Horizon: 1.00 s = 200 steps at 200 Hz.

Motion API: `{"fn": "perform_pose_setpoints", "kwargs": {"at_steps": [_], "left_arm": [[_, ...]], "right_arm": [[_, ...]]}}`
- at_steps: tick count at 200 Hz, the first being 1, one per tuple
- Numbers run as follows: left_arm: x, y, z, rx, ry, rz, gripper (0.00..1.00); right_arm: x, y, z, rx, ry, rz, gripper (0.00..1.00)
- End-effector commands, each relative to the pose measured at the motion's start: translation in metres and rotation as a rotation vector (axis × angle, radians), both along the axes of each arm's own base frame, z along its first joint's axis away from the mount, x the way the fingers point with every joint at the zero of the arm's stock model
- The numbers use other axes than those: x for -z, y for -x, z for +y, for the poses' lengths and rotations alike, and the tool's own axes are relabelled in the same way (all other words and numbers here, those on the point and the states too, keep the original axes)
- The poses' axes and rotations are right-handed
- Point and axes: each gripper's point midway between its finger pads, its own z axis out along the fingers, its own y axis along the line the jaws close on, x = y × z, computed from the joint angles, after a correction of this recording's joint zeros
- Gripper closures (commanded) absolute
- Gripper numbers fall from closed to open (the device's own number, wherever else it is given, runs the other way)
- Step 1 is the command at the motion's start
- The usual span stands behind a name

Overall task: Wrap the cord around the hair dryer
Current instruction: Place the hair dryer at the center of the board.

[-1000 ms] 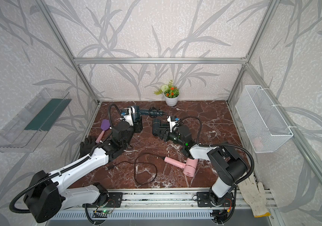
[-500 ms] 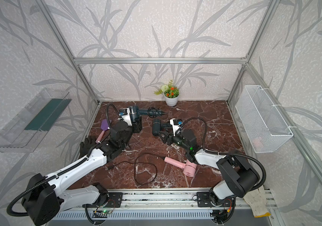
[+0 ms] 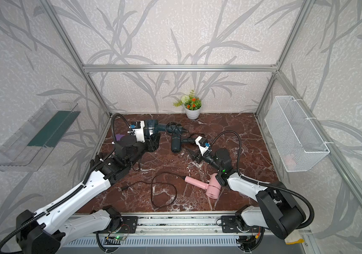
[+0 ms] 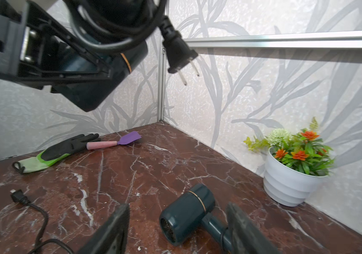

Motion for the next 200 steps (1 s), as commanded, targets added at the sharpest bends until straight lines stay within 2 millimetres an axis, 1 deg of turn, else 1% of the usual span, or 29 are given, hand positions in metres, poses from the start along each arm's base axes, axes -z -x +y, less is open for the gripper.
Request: {"fn": "perform_pose_setpoints", "kwargs": {"at_steps": [1, 29, 46, 52, 65, 83, 106, 130, 146, 164, 179, 200], "left_arm": [[-0.012, 0.014, -0.002, 0.032, 0.066, 0.019, 1.00], [0.008, 0.029, 0.005, 0.023, 0.063, 0.050, 1.00], [0.015, 0.036, 0.008, 0.019, 0.066, 0.067, 1.00], [0.018, 0.038, 0.008, 0.023, 0.066, 0.077, 1.00], [0.018, 0.042, 0.005, 0.042, 0.072, 0.087, 1.00], [0.018, 0.049, 0.001, 0.064, 0.082, 0.095, 1.00], [0.018, 0.055, -0.004, 0.088, 0.080, 0.107, 1.00], [0.019, 0.060, -0.006, 0.098, 0.072, 0.115, 1.00], [0.019, 0.062, -0.006, 0.098, 0.072, 0.119, 1.00], [0.019, 0.063, -0.006, 0.099, 0.070, 0.122, 1.00], [0.019, 0.063, -0.006, 0.100, 0.069, 0.124, 1.00], [0.019, 0.063, -0.007, 0.102, 0.073, 0.125, 1.00]], "right_arm": [[-0.023, 0.003, -0.006, 0.005, -0.017, -0.093, 0.30], [-0.017, 0.014, -0.015, 0.020, 0.050, -0.092, 0.30], [-0.011, 0.024, -0.013, -0.019, 0.103, -0.103, 0.30], [-0.011, 0.026, -0.012, -0.033, 0.110, -0.111, 0.30], [-0.013, 0.029, -0.008, -0.064, 0.113, -0.141, 0.30], [-0.018, 0.029, 0.001, -0.111, 0.102, -0.180, 0.30], [-0.023, 0.023, 0.013, -0.161, 0.046, -0.224, 0.30], [-0.028, 0.014, 0.027, -0.198, -0.002, -0.254, 0.30], [-0.033, 0.012, 0.037, -0.214, -0.010, -0.283, 0.31], [-0.033, 0.008, 0.047, -0.223, -0.019, -0.296, 0.30], [-0.035, 0.008, 0.052, -0.230, -0.031, -0.309, 0.30], [-0.035, 0.013, 0.064, -0.261, -0.031, -0.321, 0.30]]}}
